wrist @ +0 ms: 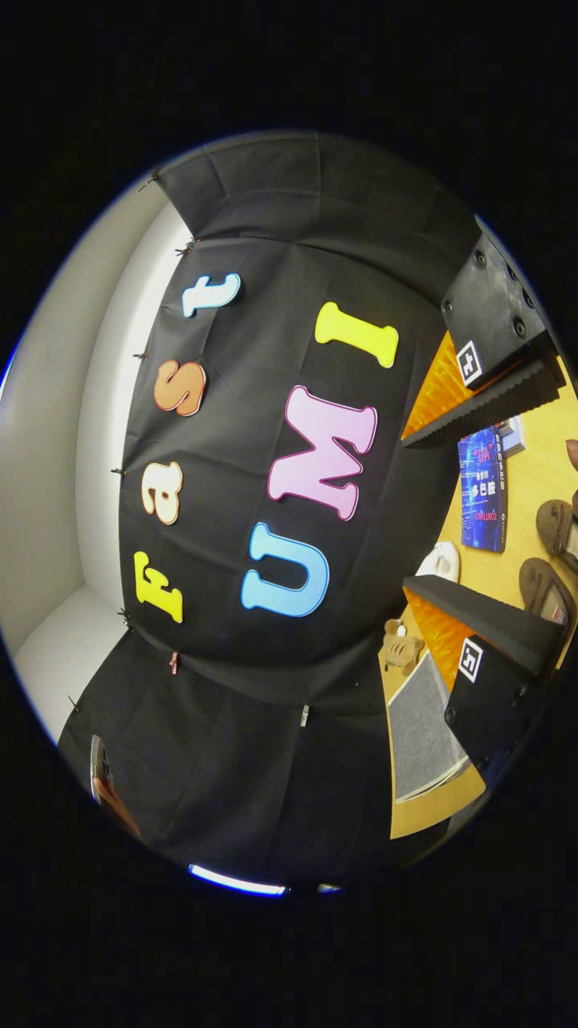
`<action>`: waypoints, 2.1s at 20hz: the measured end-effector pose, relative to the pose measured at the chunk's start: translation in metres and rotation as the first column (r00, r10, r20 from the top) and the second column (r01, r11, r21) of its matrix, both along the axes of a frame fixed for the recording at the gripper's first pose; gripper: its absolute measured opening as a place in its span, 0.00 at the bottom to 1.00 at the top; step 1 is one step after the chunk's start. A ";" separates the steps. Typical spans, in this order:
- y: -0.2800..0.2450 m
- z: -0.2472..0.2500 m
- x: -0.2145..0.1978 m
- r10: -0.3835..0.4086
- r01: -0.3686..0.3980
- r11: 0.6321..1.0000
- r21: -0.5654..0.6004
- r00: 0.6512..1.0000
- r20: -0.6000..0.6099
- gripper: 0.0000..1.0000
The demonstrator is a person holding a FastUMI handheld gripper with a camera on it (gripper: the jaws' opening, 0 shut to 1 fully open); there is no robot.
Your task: Open the storage box then place both shoes into the box .Put the left shoe in first, then the right shoe, with the right side of both shoes facing outward in a uniform manner.
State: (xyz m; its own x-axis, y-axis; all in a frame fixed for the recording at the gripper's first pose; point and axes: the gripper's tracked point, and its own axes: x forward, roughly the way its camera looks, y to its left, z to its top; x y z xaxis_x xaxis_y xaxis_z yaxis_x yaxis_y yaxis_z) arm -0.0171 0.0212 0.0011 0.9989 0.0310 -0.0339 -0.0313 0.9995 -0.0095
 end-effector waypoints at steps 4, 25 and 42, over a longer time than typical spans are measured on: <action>0.041 -0.005 0.008 0.141 -0.140 0.989 0.051 0.990 -0.024 0.97; 0.262 -0.169 0.053 0.877 -0.086 0.183 0.979 0.465 -0.123 0.98; 0.300 -0.197 0.065 0.865 0.155 -0.234 0.960 0.484 0.132 0.04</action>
